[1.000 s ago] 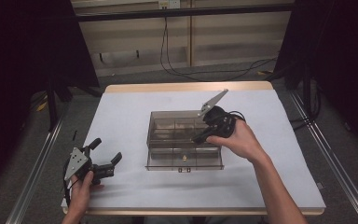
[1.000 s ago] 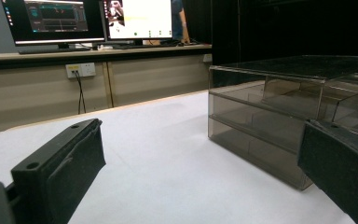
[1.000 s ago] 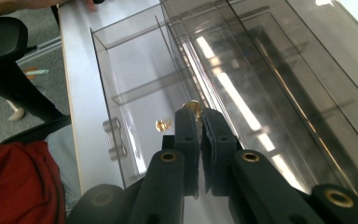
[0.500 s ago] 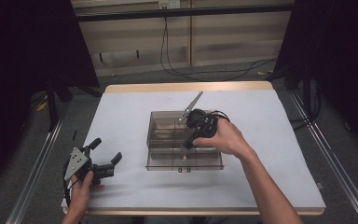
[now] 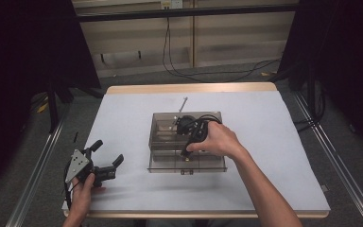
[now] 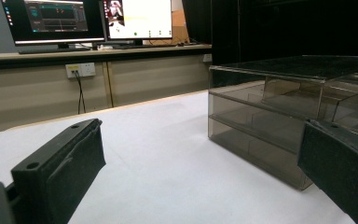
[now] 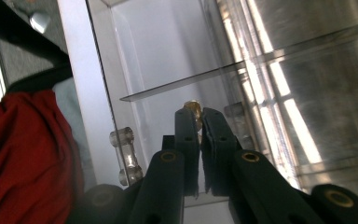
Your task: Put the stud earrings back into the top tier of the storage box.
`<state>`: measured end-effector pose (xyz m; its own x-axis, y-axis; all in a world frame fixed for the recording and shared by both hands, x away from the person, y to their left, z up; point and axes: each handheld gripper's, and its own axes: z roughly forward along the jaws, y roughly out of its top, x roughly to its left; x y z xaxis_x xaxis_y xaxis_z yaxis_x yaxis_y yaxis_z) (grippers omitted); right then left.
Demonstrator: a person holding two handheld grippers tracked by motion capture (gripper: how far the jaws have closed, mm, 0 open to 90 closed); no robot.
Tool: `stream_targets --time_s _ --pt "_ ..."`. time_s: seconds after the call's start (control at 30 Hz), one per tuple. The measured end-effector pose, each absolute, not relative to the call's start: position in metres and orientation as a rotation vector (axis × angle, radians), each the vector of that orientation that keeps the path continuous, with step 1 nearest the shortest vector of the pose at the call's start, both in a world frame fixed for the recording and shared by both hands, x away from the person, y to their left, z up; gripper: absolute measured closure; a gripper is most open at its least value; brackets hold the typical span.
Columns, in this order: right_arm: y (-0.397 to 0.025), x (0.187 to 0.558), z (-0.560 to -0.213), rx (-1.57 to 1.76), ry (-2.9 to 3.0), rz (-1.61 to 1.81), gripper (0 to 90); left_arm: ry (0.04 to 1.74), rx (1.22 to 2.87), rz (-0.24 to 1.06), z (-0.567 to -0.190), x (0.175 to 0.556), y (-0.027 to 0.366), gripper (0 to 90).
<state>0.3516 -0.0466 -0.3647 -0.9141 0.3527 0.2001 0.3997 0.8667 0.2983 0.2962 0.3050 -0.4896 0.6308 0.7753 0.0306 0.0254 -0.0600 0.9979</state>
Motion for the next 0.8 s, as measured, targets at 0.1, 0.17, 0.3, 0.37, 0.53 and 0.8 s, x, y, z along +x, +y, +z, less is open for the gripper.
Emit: stream_targets --time_s 0.1,0.17,0.3,0.37,0.53,0.8 --pt "-0.039 0.352 -0.368 -0.57 -2.914 -0.443 85.8 0.696 1.519 0.698 -0.49 0.296 0.305 0.7" --pt "-0.036 0.352 -0.369 -0.581 -2.912 -0.426 85.8 0.696 1.519 0.698 -0.49 0.296 0.305 0.7" --pt "-0.033 0.353 -0.372 -0.559 -2.927 -0.381 85.8 0.697 1.519 0.7 -0.49 0.296 0.305 0.7" --pt "-0.031 0.353 -0.373 -0.567 -2.923 -0.363 85.7 0.698 1.519 0.701 -0.49 0.296 0.305 0.7" --pt "-0.03 0.354 -0.376 -0.549 -2.932 -0.353 85.7 0.697 1.52 0.7 -0.49 0.296 0.305 0.7" --pt "-0.031 0.353 -0.376 -0.553 -2.932 -0.376 84.8 0.695 1.522 0.701 -0.49 0.296 0.305 0.7"
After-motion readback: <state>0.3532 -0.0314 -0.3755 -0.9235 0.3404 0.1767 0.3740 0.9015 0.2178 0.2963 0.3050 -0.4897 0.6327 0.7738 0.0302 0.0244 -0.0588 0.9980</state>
